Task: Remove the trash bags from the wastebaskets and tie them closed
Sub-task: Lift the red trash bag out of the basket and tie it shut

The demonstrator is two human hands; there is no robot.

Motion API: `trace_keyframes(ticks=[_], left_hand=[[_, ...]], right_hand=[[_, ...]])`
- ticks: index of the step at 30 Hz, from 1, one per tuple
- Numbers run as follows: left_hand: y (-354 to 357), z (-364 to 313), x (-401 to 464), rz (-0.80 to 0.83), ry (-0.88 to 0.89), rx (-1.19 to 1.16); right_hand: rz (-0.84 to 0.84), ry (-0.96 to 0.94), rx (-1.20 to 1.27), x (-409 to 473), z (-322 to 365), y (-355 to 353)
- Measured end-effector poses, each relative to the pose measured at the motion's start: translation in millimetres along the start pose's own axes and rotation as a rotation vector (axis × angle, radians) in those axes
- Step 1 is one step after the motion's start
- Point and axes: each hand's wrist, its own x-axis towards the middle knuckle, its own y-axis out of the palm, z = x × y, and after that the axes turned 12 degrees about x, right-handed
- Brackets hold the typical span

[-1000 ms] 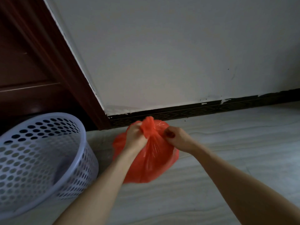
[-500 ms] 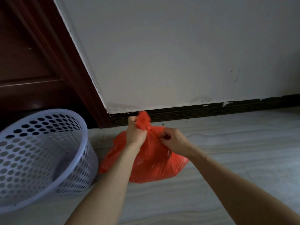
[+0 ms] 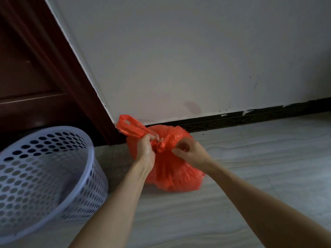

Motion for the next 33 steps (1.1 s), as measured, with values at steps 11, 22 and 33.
trace_keyframes(ticks=[11,22,33], left_hand=[[15.3,15.1,-14.0,0.033,0.044,0.092],[17.8,19.1,-12.7,-0.046,0.082,0.292],[-17.3,14.6,-7.2,-0.323,0.205,1.44]], right_hand=[[-0.112,0.176,0.164,-2.6,9.5,18.6],[-0.03,0.218,0.118,0.4,15.0,25.0],[-0.035,-0.144,-0.343,-10.0,18.7,15.5]])
